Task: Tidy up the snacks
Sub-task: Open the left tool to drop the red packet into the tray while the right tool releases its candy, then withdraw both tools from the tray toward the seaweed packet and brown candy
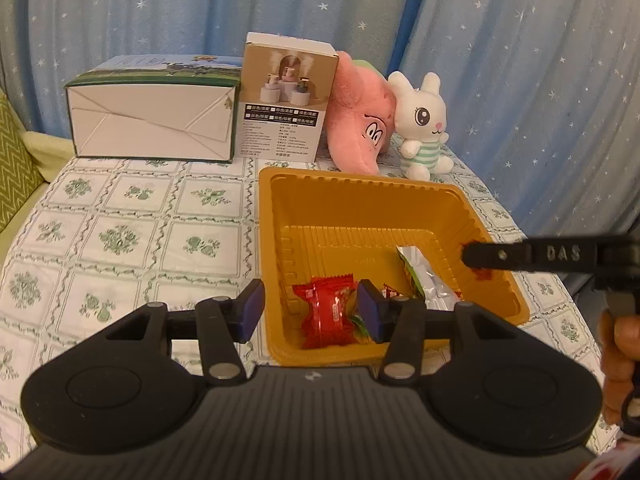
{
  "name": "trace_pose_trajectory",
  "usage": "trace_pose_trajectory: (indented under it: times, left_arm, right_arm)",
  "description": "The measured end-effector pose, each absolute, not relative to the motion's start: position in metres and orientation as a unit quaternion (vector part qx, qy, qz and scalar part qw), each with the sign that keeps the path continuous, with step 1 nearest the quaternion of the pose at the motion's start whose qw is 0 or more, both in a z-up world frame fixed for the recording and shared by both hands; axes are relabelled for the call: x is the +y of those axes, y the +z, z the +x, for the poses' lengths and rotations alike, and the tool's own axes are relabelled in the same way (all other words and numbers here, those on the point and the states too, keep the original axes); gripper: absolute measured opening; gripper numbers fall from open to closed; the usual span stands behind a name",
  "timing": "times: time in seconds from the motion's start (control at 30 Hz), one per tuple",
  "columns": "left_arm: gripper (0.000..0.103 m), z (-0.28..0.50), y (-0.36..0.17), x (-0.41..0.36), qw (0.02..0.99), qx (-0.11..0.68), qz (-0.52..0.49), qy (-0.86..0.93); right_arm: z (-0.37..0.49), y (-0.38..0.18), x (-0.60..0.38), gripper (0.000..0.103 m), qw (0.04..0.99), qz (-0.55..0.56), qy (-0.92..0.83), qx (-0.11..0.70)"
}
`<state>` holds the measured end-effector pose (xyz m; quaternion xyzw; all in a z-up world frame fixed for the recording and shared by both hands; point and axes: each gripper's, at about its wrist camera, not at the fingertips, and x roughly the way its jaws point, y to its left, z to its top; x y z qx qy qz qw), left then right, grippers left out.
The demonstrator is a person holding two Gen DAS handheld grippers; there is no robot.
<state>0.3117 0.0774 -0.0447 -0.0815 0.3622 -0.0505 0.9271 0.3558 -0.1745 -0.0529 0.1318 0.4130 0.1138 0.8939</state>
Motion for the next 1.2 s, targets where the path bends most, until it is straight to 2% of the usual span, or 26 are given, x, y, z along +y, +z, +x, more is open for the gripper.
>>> trace_pose_trajectory:
  times: [0.07,0.1,0.13,0.2,0.37,0.73,1.2]
  left_arm:
    - [0.055,0.306,-0.045,0.078,0.928,0.362,-0.081,-0.045]
    - [0.057,0.303,-0.045,0.079,0.928,0.360,-0.080,-0.042]
    - [0.060,0.299,-0.045,0.079,0.929,0.359,-0.078,-0.041]
    - [0.061,0.291,-0.045,0.080,0.930,0.358,-0.078,-0.039]
    - [0.068,0.267,-0.040,0.079,0.934,0.348,-0.078,-0.030]
    - [0.071,0.197,-0.035,0.067,0.933,0.348,-0.088,-0.020]
    - [0.077,0.118,-0.020,0.066,0.930,0.353,-0.098,-0.008]
  right_arm:
    - [0.359,-0.053,-0.172,0.021,0.891,0.142,0.123,0.414]
    - [0.359,-0.053,-0.171,0.026,0.892,0.142,0.122,0.412]
    - [0.358,-0.051,-0.170,0.038,0.894,0.142,0.119,0.408]
    - [0.354,-0.050,-0.171,0.053,0.896,0.148,0.111,0.403]
    - [0.336,-0.050,-0.185,0.054,0.891,0.181,0.095,0.404]
    - [0.239,-0.050,-0.198,0.054,0.882,0.211,0.049,0.418]
    - [0.135,-0.030,-0.193,0.054,0.893,0.167,0.029,0.417]
